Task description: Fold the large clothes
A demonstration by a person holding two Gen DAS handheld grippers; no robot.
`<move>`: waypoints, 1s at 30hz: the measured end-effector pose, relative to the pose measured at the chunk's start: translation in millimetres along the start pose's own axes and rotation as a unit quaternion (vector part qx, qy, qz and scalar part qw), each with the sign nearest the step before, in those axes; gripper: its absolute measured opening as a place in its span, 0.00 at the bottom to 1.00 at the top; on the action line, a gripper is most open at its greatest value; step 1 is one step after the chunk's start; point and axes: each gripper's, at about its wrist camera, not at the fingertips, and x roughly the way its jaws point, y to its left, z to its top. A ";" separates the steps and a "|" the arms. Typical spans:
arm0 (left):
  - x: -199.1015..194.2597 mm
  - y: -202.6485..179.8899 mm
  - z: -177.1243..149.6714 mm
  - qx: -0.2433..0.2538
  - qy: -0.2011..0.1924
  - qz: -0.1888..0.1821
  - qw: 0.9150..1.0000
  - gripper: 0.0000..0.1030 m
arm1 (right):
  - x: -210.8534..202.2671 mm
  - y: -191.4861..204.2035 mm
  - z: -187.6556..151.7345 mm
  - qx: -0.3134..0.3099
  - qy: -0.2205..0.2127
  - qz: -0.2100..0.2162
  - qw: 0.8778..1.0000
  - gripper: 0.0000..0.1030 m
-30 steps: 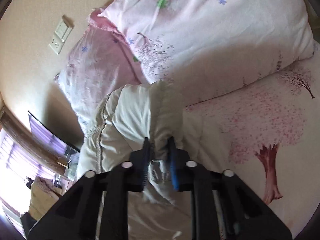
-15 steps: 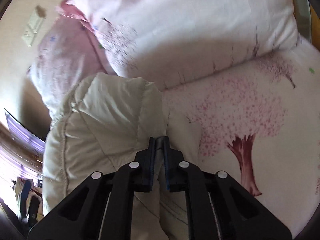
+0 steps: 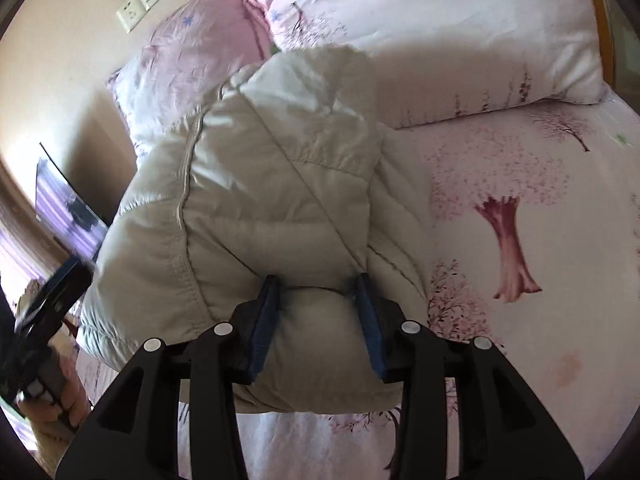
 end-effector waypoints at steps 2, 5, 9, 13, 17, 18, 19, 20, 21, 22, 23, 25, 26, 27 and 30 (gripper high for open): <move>-15.4 7.9 -7.8 -0.020 -0.009 -0.007 1.000 0.98 | -16.5 8.1 -2.1 -0.017 -0.023 -0.017 0.999 0.59; -28.5 18.1 -21.0 -0.045 -0.005 -0.023 0.999 0.98 | -52.0 20.6 -17.3 -0.038 -0.085 -0.028 0.995 0.97; -42.6 21.6 -44.1 -0.049 0.007 -0.018 0.999 0.98 | -72.8 25.5 -33.5 -0.047 -0.086 -0.051 0.994 0.99; -48.0 15.9 -64.3 -0.039 0.031 0.010 0.999 0.98 | -75.5 24.4 -48.4 -0.042 -0.056 -0.034 0.997 0.99; -46.5 11.5 -76.0 -0.031 0.049 0.024 0.998 0.98 | -70.2 38.3 -70.4 -0.071 -0.035 -0.060 0.995 0.99; -45.4 10.9 -77.9 -0.031 0.052 0.026 0.998 0.98 | -67.6 41.3 -73.6 -0.079 -0.027 -0.068 0.994 0.99; -43.5 10.3 -79.2 -0.031 0.057 0.027 0.998 0.98 | -63.8 43.6 -75.9 -0.083 -0.015 -0.078 0.993 0.99; -40.8 9.8 -79.8 -0.030 0.066 0.030 0.997 0.98 | -61.2 45.3 -78.0 -0.085 -0.005 -0.084 0.993 0.99; -38.5 8.9 -80.2 -0.029 0.074 0.033 0.996 0.98 | -58.8 46.9 -79.4 -0.087 0.003 -0.087 0.992 0.99; -35.1 7.7 -81.6 -0.025 0.084 0.038 0.995 0.98 | -55.9 48.4 -80.4 -0.089 0.011 -0.089 0.992 0.99; -31.7 6.3 -83.0 -0.022 0.094 0.042 0.994 0.98 | -53.9 49.8 -81.7 -0.091 0.016 -0.095 0.991 0.99; -26.6 4.7 -85.1 -0.015 0.108 0.048 0.993 0.98 | -49.1 52.8 -83.8 -0.100 0.028 -0.114 0.988 0.99; -24.5 4.0 -86.3 -0.013 0.114 0.048 0.992 0.98 | -47.6 54.0 -85.2 -0.104 0.032 -0.121 0.987 0.99; -22.9 3.5 -87.1 -0.012 0.118 0.047 0.992 0.98 | -45.9 55.1 -86.1 -0.107 0.036 -0.126 0.986 0.99; -20.1 2.2 -88.3 -0.011 0.128 0.047 0.991 0.98 | -40.0 55.9 -88.4 -0.110 0.051 -0.133 0.984 0.99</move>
